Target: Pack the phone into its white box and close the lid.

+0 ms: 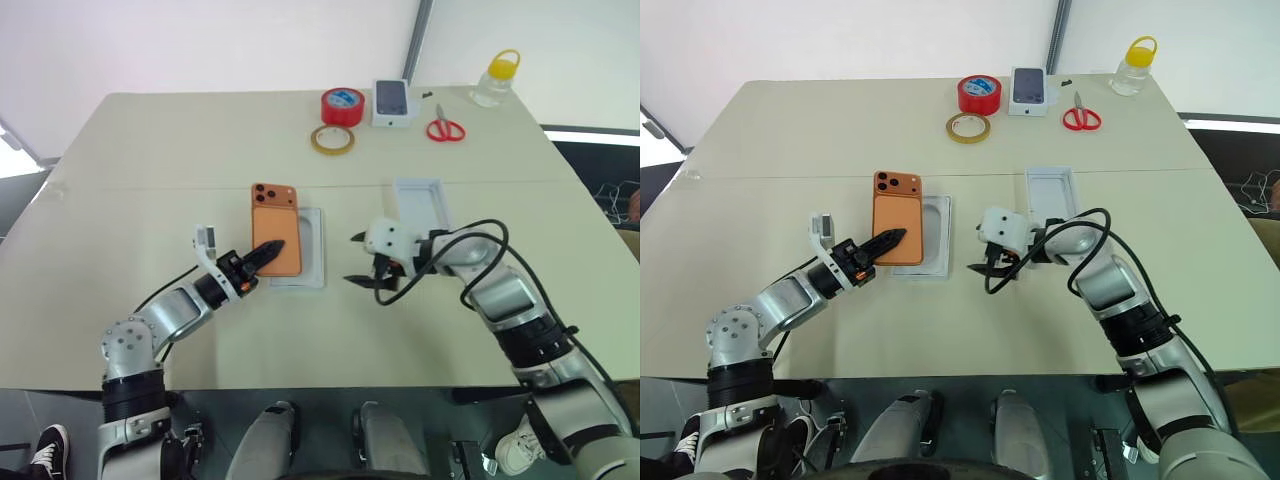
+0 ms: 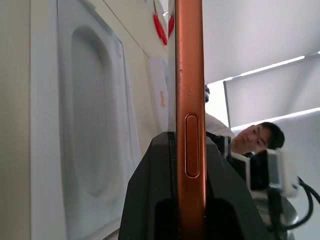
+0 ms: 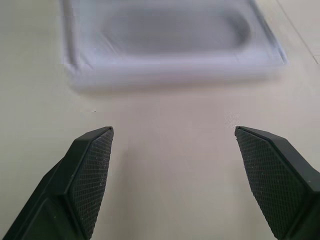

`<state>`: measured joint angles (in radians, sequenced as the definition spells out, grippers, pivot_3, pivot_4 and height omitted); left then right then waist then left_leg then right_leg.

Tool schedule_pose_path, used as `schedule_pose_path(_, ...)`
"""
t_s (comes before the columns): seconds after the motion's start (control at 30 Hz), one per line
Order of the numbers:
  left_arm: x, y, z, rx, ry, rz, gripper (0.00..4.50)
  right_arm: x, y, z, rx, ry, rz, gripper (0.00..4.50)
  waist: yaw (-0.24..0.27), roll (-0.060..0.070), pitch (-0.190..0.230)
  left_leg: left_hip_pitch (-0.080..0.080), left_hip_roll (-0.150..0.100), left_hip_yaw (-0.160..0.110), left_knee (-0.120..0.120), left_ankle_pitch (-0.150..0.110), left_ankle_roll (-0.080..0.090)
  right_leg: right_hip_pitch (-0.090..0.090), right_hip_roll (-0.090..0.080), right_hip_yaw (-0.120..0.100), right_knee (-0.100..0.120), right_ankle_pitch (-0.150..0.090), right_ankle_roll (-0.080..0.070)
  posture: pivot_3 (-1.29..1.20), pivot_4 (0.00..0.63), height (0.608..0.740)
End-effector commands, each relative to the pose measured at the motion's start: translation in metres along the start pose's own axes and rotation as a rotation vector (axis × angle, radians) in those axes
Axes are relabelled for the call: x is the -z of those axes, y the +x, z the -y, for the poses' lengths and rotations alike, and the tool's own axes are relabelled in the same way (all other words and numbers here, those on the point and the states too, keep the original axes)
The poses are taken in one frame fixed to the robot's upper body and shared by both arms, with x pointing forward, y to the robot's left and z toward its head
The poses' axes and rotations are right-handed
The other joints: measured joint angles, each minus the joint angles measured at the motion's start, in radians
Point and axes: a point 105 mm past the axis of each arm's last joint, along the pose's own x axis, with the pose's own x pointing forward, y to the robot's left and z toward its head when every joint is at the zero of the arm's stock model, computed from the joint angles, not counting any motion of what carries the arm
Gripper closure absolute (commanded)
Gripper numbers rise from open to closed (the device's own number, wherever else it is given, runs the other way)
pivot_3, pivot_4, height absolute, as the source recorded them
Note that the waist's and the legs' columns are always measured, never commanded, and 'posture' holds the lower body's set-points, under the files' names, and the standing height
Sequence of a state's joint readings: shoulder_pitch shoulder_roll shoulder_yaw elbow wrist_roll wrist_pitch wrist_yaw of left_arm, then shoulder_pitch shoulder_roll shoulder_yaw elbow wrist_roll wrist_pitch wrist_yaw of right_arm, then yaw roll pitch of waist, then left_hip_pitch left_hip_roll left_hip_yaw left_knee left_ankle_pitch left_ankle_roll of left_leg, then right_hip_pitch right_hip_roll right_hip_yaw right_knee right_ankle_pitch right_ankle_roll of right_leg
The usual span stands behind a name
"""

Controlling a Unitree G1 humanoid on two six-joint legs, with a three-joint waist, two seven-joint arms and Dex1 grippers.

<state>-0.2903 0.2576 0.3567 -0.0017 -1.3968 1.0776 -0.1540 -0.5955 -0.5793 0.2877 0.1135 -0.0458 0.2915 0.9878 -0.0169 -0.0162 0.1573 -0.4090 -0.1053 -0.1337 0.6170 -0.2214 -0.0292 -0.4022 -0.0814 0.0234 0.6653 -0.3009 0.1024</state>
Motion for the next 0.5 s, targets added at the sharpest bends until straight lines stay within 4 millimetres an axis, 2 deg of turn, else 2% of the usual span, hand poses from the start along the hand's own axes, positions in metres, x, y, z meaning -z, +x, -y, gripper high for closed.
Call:
schedule_pose_path(0.03, -0.005, 0.003, 0.005, 0.011, 0.038, -0.004, 3.47, 0.0, -0.01, 0.024, 0.083, -0.042, 0.01, 0.36, 0.001, 0.0, 0.0, 0.0, 0.0, 0.0, 0.0, 0.0, 0.0, 0.0, 0.0, 0.0, 0.0, 0.0, 0.0, 0.0, 0.15, 0.74)
schedule_pose_path(0.07, -0.004, 0.004, 0.003, 0.003, 0.041, -0.01, 3.1, 0.001, -0.011, 0.025, 0.085, -0.039, 0.016, 0.36, 0.002, 0.0, 0.0, 0.0, 0.0, 0.0, 0.0, 0.001, -0.001, 0.0, 0.0, 0.0, 0.0, 0.0, 0.0, 0.0, 0.15, 0.74)
schedule_pose_path(0.23, -0.001, -0.001, 0.004, -0.007, 0.071, -0.051, 0.64, -0.003, -0.009, 0.018, 0.057, -0.052, 0.064, 0.36, 0.002, 0.0, 0.0, 0.0, 0.0, 0.0, 0.0, 0.001, -0.002, 0.0, 0.0, 0.0, 0.0, 0.0, 0.0, 0.0, 0.15, 0.74)
schedule_pose_path(0.5, -0.01, -0.005, 0.009, -0.003, 0.091, -0.033, 0.64, -0.017, -0.002, 0.013, 0.042, -0.053, 0.118, 0.36, 0.002, 0.0, 0.0, 0.0, 0.0, 0.0, 0.0, 0.001, -0.002, 0.0, 0.0, 0.0, 0.0, 0.0, 0.0, 0.0, 0.15, 0.74)
